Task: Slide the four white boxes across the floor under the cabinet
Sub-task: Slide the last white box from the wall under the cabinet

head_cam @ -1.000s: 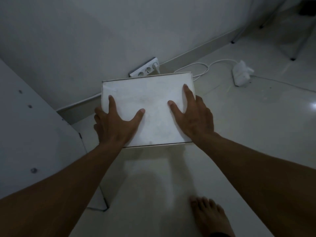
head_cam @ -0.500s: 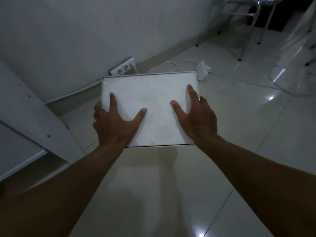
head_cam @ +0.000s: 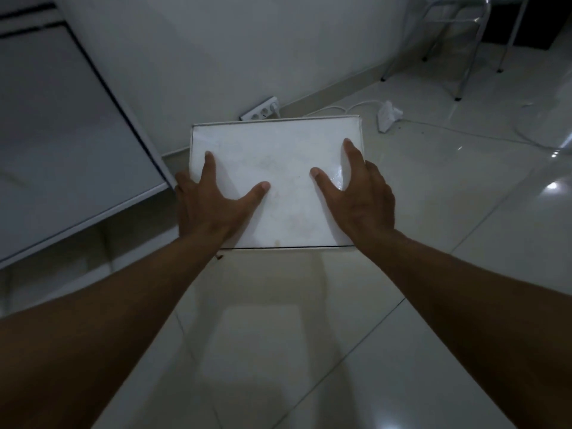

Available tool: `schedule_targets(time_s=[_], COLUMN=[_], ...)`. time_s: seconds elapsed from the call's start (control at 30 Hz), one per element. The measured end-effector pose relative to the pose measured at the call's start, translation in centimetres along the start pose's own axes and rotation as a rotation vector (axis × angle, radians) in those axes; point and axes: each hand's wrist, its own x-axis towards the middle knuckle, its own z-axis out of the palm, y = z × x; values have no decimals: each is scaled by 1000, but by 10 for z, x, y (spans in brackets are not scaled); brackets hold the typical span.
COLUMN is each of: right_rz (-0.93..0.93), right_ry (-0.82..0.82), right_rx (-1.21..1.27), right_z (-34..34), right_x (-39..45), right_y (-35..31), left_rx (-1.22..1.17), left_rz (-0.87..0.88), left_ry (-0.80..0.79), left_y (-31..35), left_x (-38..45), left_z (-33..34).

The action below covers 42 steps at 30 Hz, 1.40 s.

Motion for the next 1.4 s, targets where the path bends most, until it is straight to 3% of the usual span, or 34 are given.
schedule_targets(time_s=[0.53,1.07,1.4], right_rz=[-216,-484,-422], right_ry=[-210,-535,-584], right_rx=[196,323,293], right_z=[20,134,200], right_x=[-116,-336,-430], right_y=[-177,-377,-445], left_rx=[129,173,196], left_rz=[-245,-658,-660], left_ry=[216,363,285], left_y=[-140,-391,-517], left_x=[-113,-270,-291], left_z=[-183,-322,-366])
